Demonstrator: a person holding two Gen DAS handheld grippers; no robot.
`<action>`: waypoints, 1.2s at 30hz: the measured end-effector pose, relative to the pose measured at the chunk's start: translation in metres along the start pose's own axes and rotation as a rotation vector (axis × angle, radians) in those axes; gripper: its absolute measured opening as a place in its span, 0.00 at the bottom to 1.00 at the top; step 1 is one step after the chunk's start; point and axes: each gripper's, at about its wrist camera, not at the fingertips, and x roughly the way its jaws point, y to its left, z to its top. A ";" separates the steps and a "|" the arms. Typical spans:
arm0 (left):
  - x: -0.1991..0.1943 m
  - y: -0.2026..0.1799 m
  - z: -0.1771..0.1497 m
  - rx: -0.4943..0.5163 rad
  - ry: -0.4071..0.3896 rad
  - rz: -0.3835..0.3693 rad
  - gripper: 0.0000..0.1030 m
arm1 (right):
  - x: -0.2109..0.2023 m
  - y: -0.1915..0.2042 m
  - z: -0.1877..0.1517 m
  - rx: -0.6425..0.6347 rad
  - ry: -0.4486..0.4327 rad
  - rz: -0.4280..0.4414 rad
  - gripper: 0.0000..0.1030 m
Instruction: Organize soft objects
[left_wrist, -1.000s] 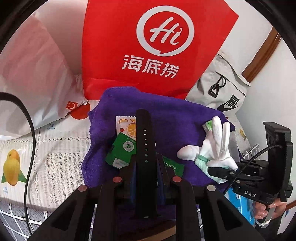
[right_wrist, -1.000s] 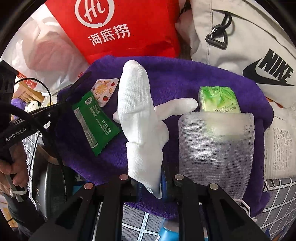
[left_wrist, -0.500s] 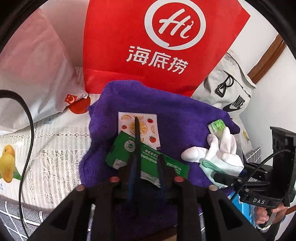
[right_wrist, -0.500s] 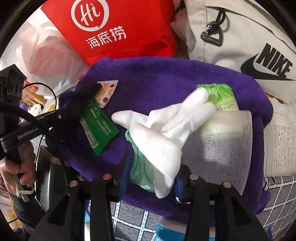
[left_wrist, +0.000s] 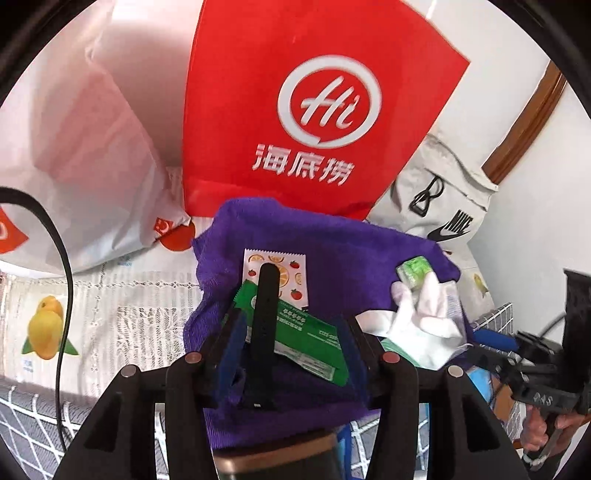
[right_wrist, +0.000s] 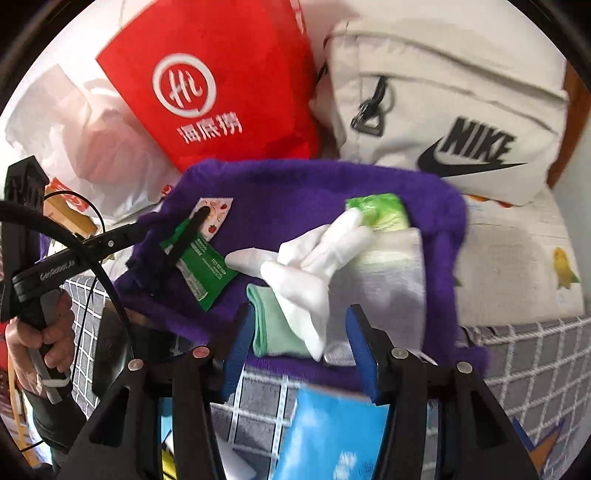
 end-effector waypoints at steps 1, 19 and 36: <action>-0.007 -0.002 0.001 -0.002 -0.011 0.005 0.47 | -0.009 0.001 -0.004 -0.006 -0.010 0.001 0.50; -0.126 -0.023 -0.064 0.038 -0.118 0.027 0.48 | -0.054 0.077 -0.137 -0.151 -0.010 0.118 0.54; -0.155 0.002 -0.141 0.026 -0.082 0.141 0.49 | 0.034 0.123 -0.139 -0.491 0.137 -0.116 0.65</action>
